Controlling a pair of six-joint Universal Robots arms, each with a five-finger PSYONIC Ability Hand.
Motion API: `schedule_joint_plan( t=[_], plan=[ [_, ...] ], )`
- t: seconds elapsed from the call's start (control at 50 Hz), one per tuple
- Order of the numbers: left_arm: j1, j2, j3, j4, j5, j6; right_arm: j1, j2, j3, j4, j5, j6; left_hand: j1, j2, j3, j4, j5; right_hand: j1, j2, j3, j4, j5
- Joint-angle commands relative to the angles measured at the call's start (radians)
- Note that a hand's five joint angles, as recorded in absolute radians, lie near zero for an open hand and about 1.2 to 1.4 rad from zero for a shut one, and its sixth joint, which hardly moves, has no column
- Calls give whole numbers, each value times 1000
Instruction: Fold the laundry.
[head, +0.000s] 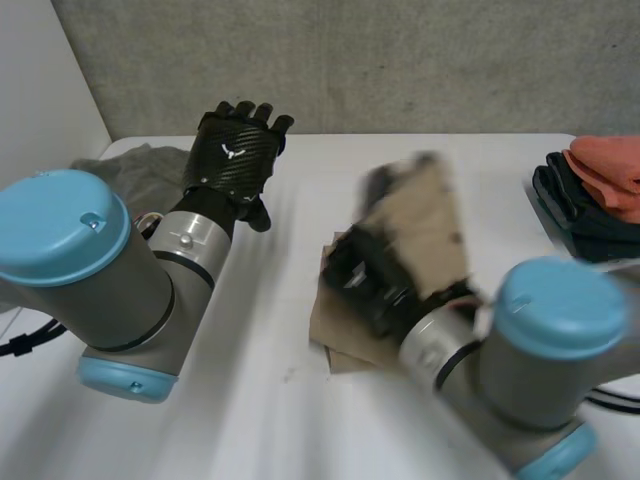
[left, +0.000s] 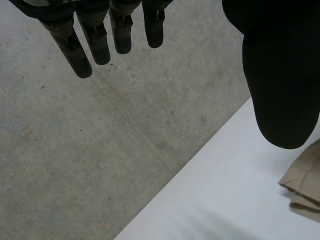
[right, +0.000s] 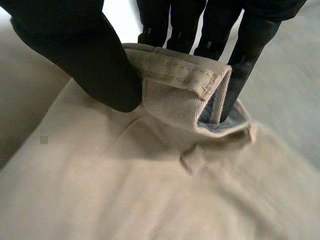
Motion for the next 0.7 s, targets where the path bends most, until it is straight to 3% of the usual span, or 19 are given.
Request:
schedule_joint_plan(
  t=[0.02, 0.04, 0.08, 0.16, 0.18, 0.26, 0.3, 0.42, 0.56, 0.7],
  plan=[
    [-6, -2, 15, 2, 0, -52, 42, 67, -23, 32, -60, -92, -16, -34, -35, -29, -48, -721, -768, -787, -797, -765],
    [-6, -2, 21, 4, 0, -55, 39, 58, -24, 30, -53, -71, -16, -34, -35, -29, -48, -949, -996, -1015, -1024, -993],
    [-8, -5, 38, 7, 0, -55, 29, 27, -27, 30, -40, -14, -16, -34, -35, -29, -48, -949, -996, -1015, -1024, -993],
    [-17, -13, 89, 2, -3, -57, -63, -120, -3, 35, -13, 329, -16, -34, -35, -29, -48, -949, -996, -1015, -1024, -993],
    [-31, -20, 111, 1, -3, -61, -97, -168, 9, 38, -8, 501, -15, -34, -34, -28, -47, -949, -996, -1015, -1024, -993],
    [-84, -71, 177, -13, 0, -89, -192, -237, 14, 99, -11, 855, -1, -19, -19, -13, -33, -949, -996, -1015, -1024, -993],
    [-112, -96, 199, -36, 0, -104, -244, -249, 13, 143, -17, 926, 8, -10, -10, -5, -24, -949, -996, -1015, -1024, -993],
    [-205, -201, 285, -175, 0, -161, -385, -214, -46, 307, -31, 934, 11, -7, -7, -2, -21, -949, -996, -1015, -1024, -993],
    [-238, -352, 369, -320, -36, -175, -381, 11, -197, 423, -20, 865, 20, 2, 1, 7, -12, -949, -996, -1015, -1024, -993],
    [-233, -450, 434, -420, -115, -165, -381, 139, -267, 484, -28, 834, 14, -4, -5, 1, -18, -949, -996, -1015, -1024, -993]
  ],
)
